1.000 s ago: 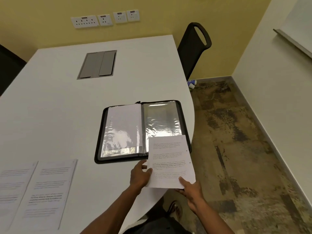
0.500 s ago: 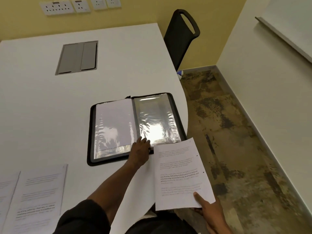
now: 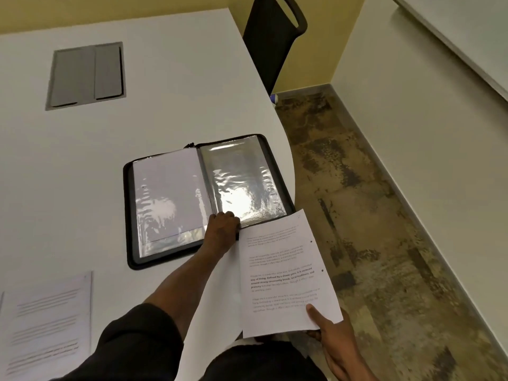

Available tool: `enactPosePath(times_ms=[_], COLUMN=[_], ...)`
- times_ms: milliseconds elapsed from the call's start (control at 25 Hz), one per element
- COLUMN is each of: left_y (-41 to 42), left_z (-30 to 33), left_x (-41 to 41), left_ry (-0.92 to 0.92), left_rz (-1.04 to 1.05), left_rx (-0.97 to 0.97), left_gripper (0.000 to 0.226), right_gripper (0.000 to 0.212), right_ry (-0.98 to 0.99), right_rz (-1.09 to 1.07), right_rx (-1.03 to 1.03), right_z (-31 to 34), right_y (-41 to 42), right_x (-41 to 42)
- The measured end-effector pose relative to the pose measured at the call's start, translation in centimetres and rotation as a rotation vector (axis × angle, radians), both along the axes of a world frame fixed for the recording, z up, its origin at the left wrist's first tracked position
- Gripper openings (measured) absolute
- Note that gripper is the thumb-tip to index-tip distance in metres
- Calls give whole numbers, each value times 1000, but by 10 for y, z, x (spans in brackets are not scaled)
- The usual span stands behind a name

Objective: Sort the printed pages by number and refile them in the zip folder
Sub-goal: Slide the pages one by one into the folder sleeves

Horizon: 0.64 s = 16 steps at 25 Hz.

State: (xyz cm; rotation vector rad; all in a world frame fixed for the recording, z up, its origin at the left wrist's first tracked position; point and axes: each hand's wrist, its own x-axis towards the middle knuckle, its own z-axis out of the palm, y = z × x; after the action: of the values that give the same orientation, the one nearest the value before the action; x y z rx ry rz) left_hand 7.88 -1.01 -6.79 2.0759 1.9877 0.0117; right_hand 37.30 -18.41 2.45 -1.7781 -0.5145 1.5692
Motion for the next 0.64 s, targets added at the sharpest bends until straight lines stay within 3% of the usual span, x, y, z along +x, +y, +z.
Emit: enactPosePath(times_ms=[120,280,480,640], left_y=[1,-3,0,6], left_z=[1,5,8,8], left_x=[0,0,-4,-8], left_ry=[63,11,-135,-363], left_rz=[-44,-30,177,356], left_rx=[-1,24,30,-56], left_gripper=[14,18,17,14], right_gripper=[32,29,30,33], right_ry=[-1,31,20,-11], right_rz=[-50,-82,-70,-113], right_rx=[-16,-38,6,36], right_z=[-2,-2,-1,0], right_y=[-1,-3,-4,-7], right_x=[-1,-6,-17,-18])
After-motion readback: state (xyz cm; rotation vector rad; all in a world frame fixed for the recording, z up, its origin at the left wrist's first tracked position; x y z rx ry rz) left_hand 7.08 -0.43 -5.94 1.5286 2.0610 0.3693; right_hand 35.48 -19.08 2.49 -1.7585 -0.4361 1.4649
